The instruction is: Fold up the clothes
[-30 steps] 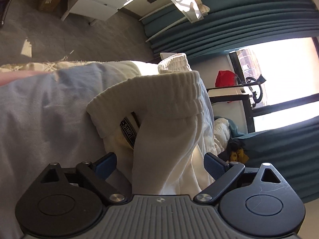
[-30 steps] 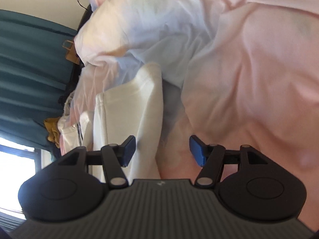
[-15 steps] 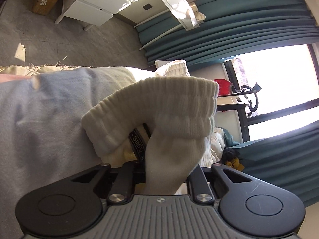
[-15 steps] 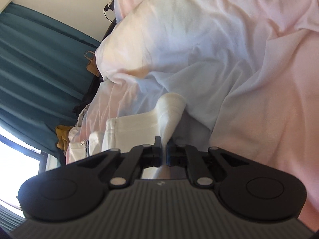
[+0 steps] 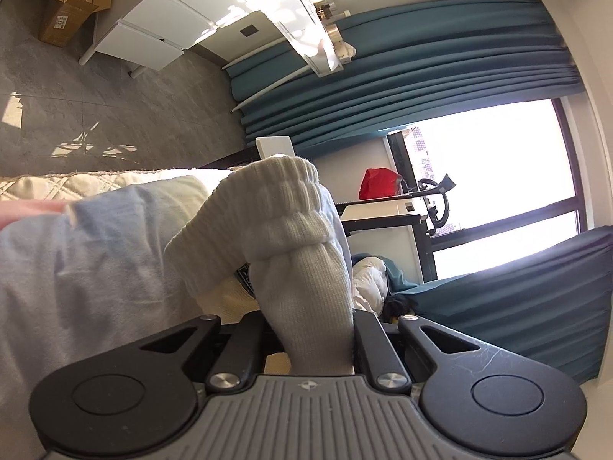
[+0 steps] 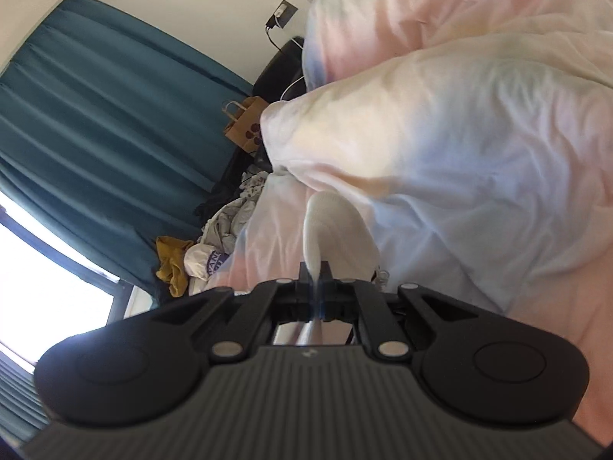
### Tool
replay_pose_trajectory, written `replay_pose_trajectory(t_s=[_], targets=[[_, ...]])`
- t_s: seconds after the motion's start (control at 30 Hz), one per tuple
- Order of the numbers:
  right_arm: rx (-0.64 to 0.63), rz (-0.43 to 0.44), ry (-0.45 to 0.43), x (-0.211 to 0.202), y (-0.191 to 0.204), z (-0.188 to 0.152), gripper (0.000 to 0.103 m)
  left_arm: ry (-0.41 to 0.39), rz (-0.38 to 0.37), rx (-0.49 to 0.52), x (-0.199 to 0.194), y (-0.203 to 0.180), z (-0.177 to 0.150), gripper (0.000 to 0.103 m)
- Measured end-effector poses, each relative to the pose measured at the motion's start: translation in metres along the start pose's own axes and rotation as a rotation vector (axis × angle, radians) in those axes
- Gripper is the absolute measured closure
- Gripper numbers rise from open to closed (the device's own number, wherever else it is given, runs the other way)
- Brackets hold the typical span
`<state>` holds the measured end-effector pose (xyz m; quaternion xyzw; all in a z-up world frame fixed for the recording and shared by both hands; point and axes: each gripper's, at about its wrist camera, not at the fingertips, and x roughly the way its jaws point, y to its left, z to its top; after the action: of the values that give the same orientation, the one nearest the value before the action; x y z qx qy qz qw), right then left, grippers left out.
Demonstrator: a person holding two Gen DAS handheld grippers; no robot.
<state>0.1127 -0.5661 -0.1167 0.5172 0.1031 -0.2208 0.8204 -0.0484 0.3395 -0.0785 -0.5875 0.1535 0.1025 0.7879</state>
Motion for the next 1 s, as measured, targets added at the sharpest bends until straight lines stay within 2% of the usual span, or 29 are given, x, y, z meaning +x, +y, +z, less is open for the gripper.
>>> replay_pose_trajectory(t_s=[0.13,0.33,0.43,0.57,0.63,0.73,0.83,0.9,1.0], targets=[[-0.103,0.004,-0.002,0.041,0.073,0.002,0.098,0.032,0.017,-0.015,0.039,-0.025,0.027,0.095],[-0.247,-0.01,-0.004,0.136,0.162,-0.02,0.098,0.075,0.089,-0.006,0.138,-0.05,0.071,0.095],[-0.343,-0.026,0.004,0.194,0.19,-0.049,0.098,0.074,0.157,0.039,0.194,-0.058,0.086,0.095],[-0.471,-0.054,0.018,0.273,0.222,-0.089,0.098,0.091,0.262,0.049,0.266,-0.055,0.096,0.094],[-0.486,-0.064,0.045,0.304,0.223,-0.103,0.098,0.1,0.308,0.078,0.295,-0.055,0.098,0.094],[-0.517,-0.081,0.068,0.337,0.218,-0.118,0.097,0.106,0.349,0.119,0.32,-0.058,0.097,0.093],[-0.557,-0.066,0.1,0.352,0.215,-0.124,0.094,0.103,0.353,0.132,0.333,-0.065,0.095,0.088],[-0.589,-0.049,0.121,0.356,0.215,-0.125,0.092,0.103,0.322,0.121,0.327,-0.064,0.095,0.083],[-0.663,-0.01,0.118,0.335,0.223,-0.118,0.085,0.104,0.253,0.082,0.313,-0.059,0.094,0.071]])
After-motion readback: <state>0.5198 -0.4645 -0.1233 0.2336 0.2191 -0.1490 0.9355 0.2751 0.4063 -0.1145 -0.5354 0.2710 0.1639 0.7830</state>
